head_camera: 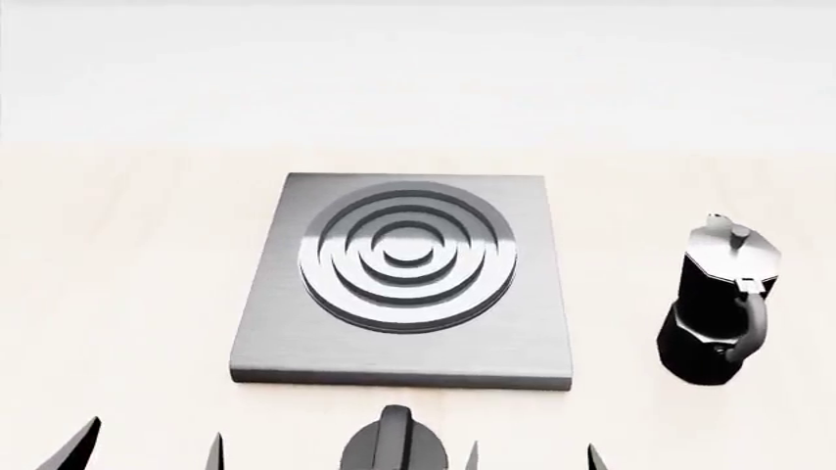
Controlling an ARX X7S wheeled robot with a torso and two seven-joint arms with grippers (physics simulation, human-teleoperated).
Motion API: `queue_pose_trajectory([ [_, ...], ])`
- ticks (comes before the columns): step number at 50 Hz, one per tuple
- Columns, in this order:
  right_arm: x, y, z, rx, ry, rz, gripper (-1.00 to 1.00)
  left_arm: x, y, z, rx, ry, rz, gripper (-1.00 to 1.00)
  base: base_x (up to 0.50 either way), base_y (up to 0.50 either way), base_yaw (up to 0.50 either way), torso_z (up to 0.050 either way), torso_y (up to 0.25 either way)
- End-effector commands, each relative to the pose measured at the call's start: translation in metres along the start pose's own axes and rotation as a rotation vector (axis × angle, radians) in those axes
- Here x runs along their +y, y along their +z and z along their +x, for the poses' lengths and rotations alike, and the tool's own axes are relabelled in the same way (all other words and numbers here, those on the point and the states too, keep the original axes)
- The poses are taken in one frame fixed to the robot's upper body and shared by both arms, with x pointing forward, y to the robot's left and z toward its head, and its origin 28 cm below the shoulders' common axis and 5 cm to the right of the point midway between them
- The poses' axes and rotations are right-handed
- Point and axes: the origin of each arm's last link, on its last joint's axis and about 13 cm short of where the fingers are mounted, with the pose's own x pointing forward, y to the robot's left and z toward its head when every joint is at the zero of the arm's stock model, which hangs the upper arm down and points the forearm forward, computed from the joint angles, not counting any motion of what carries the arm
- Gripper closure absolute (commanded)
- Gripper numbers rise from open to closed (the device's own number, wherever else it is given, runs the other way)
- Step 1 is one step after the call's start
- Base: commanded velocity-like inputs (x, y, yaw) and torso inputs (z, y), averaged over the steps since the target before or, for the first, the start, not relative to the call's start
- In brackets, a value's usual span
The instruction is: Put the moka pot on the stove.
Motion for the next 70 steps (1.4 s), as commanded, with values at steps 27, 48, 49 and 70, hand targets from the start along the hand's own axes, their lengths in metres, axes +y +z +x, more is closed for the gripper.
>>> queue_pose_trajectory([
  [27, 0.0000, -0.0032, -0.0007, 0.012, -0.004, 0.014, -1.00, -0.0005, -0.0015, -0.0011, 0.001, -0.003, 0.022, -1.00, 0.00, 0.07, 0.00, 0.000, 0.000],
  [48, 0.0025, -0.0006, -0.0048, 0.001, 0.002, 0.002, -1.00, 0.0006, -0.0012, 0.0020, -0.001, -0.007, 0.049, -1.00, 0.00, 0.00, 0.00, 0.000, 0.000],
  [49, 0.0030, -0.0002, -0.0053, 0.000, 0.002, 0.000, -1.00, 0.0005, -0.0008, 0.0023, -0.003, -0.009, 0.053, -1.00, 0.00, 0.00, 0.00, 0.000, 0.000],
  [70, 0.0031, -0.0001, -0.0067, 0.001, -0.010, -0.024, -1.00, -0.0007, -0.0025, 0.0019, 0.000, -0.015, 0.046, -1.00, 0.00, 0.00, 0.00, 0.000, 0.000],
])
